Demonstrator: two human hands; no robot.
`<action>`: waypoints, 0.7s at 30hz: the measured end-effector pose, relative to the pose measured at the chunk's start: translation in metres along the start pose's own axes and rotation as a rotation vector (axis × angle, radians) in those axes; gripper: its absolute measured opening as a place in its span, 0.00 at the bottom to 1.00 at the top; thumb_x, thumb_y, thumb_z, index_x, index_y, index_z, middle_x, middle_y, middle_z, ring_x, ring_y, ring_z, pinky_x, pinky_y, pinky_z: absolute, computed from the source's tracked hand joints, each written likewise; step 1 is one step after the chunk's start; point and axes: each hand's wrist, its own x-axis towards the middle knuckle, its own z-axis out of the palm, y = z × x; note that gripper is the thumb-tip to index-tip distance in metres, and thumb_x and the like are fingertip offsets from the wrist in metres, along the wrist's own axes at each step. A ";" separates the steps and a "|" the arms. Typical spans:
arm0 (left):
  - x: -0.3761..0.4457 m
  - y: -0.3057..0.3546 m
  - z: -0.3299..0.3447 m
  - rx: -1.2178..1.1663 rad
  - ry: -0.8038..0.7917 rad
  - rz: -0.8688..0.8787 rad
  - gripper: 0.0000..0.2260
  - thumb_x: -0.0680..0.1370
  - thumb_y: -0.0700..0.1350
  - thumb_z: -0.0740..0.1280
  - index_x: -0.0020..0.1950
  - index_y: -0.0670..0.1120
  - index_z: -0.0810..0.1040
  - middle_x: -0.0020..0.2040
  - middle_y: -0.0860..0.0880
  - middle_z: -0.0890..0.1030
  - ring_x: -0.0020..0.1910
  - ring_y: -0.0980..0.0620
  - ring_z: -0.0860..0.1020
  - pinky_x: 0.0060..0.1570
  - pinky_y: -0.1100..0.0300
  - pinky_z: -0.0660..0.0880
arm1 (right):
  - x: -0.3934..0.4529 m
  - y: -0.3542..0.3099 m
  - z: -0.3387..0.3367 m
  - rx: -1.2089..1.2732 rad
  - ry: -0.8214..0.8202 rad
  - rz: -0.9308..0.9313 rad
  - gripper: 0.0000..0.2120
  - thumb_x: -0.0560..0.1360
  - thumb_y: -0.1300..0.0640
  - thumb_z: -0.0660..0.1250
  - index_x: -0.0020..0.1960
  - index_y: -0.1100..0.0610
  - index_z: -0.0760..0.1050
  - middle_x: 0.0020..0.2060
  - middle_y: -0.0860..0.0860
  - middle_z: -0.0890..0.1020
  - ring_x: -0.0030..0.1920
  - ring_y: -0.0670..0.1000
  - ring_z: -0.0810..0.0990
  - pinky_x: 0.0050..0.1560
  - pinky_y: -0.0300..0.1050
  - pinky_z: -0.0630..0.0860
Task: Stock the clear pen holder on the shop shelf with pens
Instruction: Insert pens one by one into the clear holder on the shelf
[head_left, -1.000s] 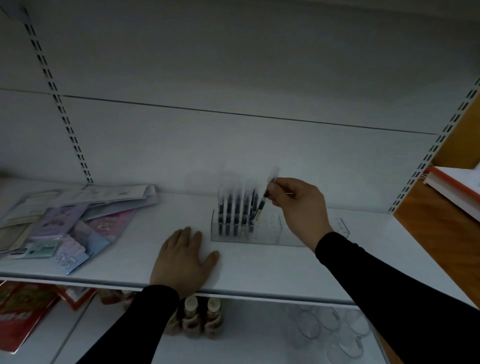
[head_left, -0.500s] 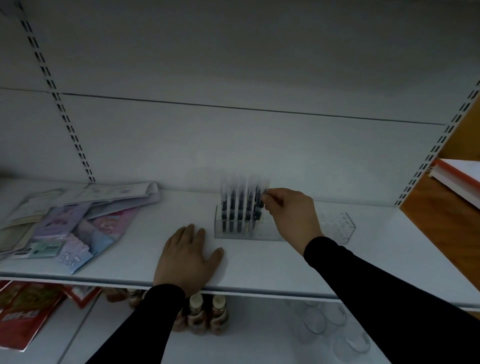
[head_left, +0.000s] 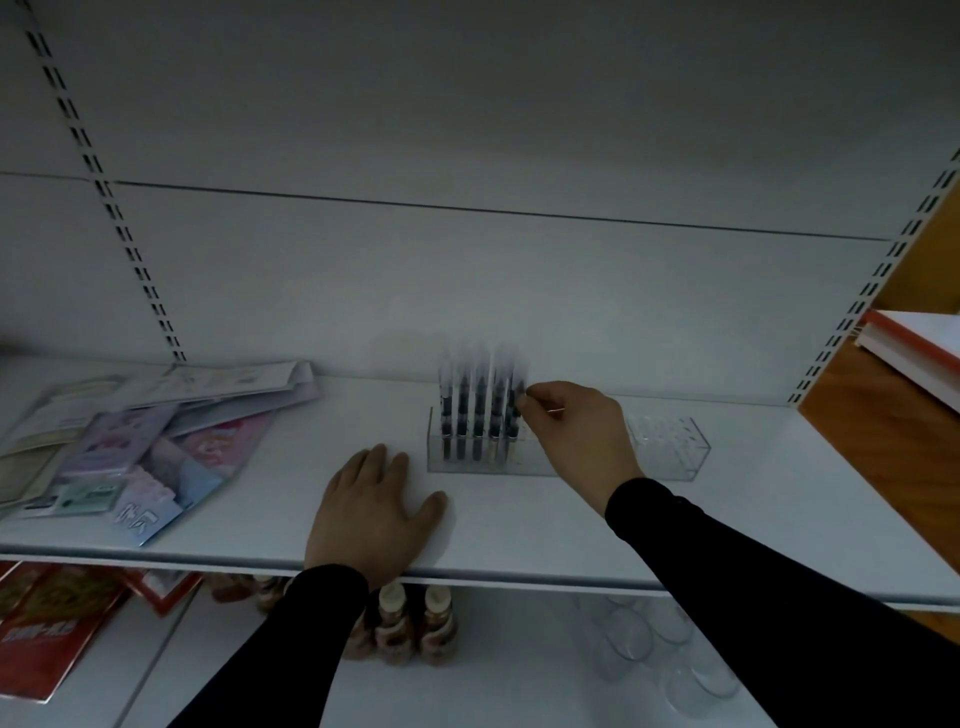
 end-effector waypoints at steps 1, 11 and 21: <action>0.000 0.000 0.000 -0.001 -0.001 -0.001 0.45 0.66 0.71 0.37 0.76 0.49 0.61 0.78 0.45 0.59 0.76 0.47 0.55 0.74 0.55 0.51 | -0.001 0.001 -0.001 -0.002 0.001 0.004 0.11 0.78 0.53 0.66 0.55 0.58 0.82 0.48 0.49 0.84 0.45 0.42 0.79 0.41 0.17 0.66; -0.004 0.001 -0.023 -0.328 -0.104 -0.071 0.30 0.79 0.60 0.58 0.76 0.45 0.62 0.77 0.46 0.61 0.76 0.48 0.58 0.73 0.57 0.52 | -0.035 -0.004 -0.037 0.026 -0.062 0.010 0.14 0.79 0.48 0.64 0.59 0.53 0.80 0.52 0.44 0.81 0.47 0.38 0.77 0.44 0.18 0.67; -0.108 0.052 -0.082 -1.136 0.020 -0.258 0.20 0.80 0.53 0.62 0.71 0.50 0.70 0.66 0.56 0.71 0.61 0.59 0.69 0.59 0.62 0.65 | -0.123 -0.005 -0.076 0.065 -0.144 0.067 0.16 0.78 0.47 0.65 0.63 0.53 0.77 0.55 0.45 0.78 0.52 0.41 0.78 0.54 0.32 0.73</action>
